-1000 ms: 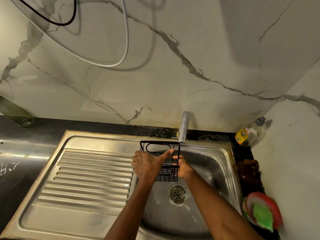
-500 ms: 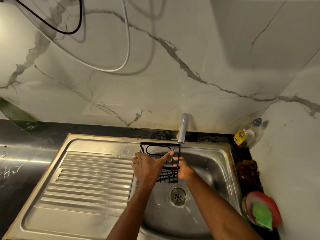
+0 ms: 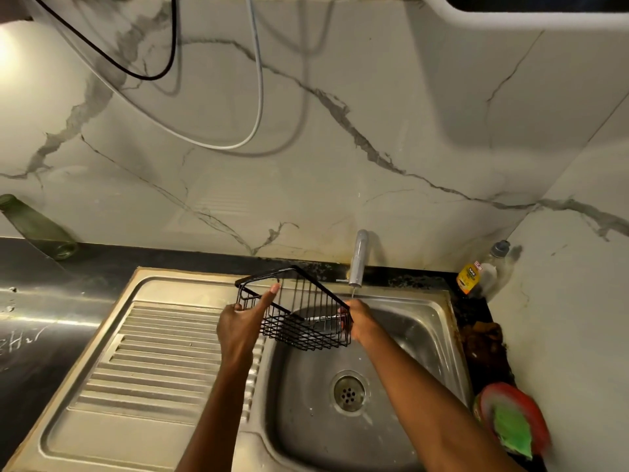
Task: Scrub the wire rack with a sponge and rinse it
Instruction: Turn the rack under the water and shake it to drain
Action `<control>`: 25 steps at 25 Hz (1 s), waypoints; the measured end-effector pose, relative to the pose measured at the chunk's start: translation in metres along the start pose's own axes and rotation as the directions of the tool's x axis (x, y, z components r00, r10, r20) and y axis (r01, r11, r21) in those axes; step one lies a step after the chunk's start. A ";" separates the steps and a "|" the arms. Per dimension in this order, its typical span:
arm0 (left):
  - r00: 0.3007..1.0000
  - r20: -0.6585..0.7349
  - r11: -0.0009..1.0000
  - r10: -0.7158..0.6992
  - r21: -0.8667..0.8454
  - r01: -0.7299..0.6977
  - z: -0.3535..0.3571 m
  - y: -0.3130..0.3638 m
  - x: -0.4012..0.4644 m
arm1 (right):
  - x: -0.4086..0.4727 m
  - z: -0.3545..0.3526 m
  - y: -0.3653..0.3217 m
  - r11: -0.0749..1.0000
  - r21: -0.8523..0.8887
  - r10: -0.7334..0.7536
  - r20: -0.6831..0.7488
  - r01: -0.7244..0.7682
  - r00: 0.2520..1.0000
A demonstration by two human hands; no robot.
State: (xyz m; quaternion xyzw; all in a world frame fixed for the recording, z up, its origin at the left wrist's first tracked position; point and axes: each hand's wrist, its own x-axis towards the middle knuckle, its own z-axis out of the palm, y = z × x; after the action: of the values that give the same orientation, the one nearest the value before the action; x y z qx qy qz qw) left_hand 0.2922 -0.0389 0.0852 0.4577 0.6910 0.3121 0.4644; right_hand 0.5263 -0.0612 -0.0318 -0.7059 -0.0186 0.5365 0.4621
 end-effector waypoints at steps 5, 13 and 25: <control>0.947 0.314 0.952 -0.070 -0.262 0.157 -0.039 -0.015 0.018 | -0.009 -0.008 -0.019 0.986 0.166 -0.048 0.096 0.031 0.994; 0.916 0.379 0.876 -0.134 -0.387 0.288 -0.061 -0.050 0.031 | -0.007 0.013 -0.039 0.931 0.364 0.018 0.014 -0.022 1.000; 0.856 0.467 0.785 -0.220 -0.436 0.440 -0.054 -0.057 0.050 | -0.009 0.009 -0.041 0.924 0.377 -0.096 0.042 0.073 0.994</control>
State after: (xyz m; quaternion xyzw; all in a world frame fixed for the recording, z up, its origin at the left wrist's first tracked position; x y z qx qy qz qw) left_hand 0.2149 -0.0147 0.0387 0.2340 0.5414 0.3036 0.7483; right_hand 0.5346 -0.0363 0.0028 -0.5869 0.0398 0.5307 0.6101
